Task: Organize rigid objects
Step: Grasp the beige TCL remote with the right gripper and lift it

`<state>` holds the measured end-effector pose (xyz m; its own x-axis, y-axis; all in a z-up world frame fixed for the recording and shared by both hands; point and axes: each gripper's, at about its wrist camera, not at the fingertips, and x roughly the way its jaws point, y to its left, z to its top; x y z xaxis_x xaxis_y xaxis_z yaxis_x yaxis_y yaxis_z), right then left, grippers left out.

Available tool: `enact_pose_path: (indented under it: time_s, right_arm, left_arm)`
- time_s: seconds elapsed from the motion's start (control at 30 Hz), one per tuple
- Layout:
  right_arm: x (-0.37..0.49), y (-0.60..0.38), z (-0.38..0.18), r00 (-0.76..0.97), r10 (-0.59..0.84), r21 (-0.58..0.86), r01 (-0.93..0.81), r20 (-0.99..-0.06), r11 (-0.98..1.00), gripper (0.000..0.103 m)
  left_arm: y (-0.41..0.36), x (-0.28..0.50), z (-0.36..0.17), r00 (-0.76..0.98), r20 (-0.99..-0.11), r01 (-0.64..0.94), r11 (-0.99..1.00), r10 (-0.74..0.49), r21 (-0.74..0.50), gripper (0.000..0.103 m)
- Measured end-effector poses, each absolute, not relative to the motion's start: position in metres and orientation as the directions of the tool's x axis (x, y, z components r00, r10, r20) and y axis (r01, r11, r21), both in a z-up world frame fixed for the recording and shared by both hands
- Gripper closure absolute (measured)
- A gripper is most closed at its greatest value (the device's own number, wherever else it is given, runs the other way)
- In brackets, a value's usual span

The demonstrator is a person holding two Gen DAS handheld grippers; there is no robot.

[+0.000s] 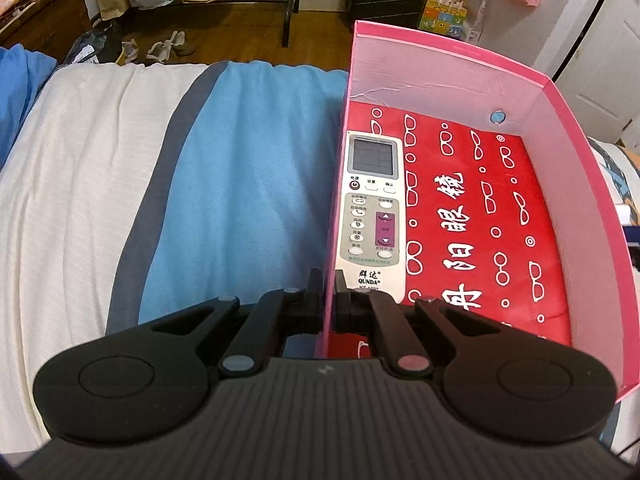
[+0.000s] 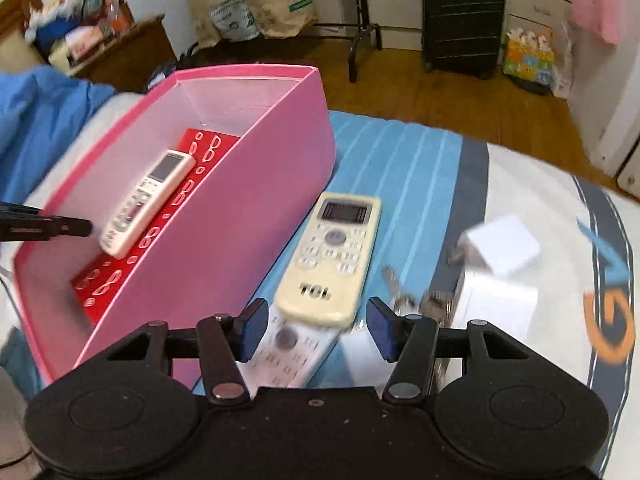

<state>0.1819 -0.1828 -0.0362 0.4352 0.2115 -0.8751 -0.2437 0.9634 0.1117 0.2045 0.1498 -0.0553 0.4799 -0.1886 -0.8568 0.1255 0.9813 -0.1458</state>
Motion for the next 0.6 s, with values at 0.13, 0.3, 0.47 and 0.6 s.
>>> enact_pose_path:
  time_s: [0.13, 0.3, 0.47, 0.6]
  right_arm:
    - [0.215, -0.178, -0.047, 0.385, 0.179, 0.081, -0.257, -0.905, 0.963, 0.042]
    - [0.245, -0.178, -0.061, 0.358, 0.185, 0.101, -0.24, -0.915, 0.966, 0.031]
    - [0.257, -0.175, -0.08, 0.308, 0.2, 0.125, -0.247, -0.93, 0.961, 0.031]
    - [0.251, -0.17, -0.077, 0.352, 0.159, 0.063, -0.27, -0.922, 0.961, 0.037]
  left_arm:
    - [0.149, 0.204, -0.056, 0.486, -0.856, 0.117, 0.984, -0.178, -0.138, 0.1]
    - [0.147, 0.201, -0.055, 0.491, -0.855, 0.127, 0.984, -0.17, -0.123, 0.1]
    - [0.147, 0.2, -0.054, 0.493, -0.854, 0.111, 0.985, -0.167, -0.129, 0.1]
    - [0.147, 0.2, -0.054, 0.493, -0.853, 0.111, 0.985, -0.17, -0.132, 0.1]
